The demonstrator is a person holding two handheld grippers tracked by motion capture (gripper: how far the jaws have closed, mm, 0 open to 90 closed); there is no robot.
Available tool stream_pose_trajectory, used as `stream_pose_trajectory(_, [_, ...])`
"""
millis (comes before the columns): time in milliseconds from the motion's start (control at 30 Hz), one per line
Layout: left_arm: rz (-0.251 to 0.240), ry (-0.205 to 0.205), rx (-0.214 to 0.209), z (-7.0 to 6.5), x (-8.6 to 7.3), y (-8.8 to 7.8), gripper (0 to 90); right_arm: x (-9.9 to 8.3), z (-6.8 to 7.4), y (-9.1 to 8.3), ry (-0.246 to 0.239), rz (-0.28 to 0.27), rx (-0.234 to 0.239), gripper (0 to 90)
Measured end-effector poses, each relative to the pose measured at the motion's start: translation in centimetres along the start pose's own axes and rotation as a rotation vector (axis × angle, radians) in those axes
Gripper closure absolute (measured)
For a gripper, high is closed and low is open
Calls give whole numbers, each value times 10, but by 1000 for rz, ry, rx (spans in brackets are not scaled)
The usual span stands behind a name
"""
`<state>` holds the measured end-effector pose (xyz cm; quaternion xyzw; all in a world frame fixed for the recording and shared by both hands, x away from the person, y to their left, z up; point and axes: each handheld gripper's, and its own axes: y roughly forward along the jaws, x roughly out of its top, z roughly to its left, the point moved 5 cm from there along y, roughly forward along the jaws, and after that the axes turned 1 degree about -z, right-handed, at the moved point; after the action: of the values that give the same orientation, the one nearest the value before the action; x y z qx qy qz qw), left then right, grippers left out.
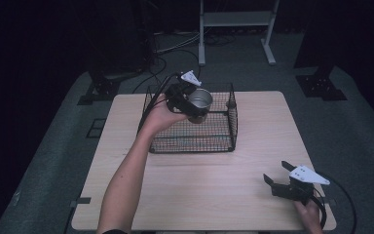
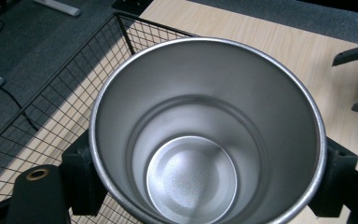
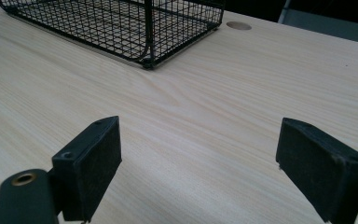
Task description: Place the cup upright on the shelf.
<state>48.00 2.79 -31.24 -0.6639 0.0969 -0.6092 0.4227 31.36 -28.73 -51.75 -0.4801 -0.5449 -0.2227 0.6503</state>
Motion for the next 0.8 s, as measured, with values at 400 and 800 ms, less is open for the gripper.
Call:
stream_pose_trajectory(400, [0,-51,21,22,0,12,178,0,0,0,5,3,1,134])
stream_pose_trajectory(800, [-15,-105,-4,35,-5,35,178,0,-1,0,3,-1,2,134])
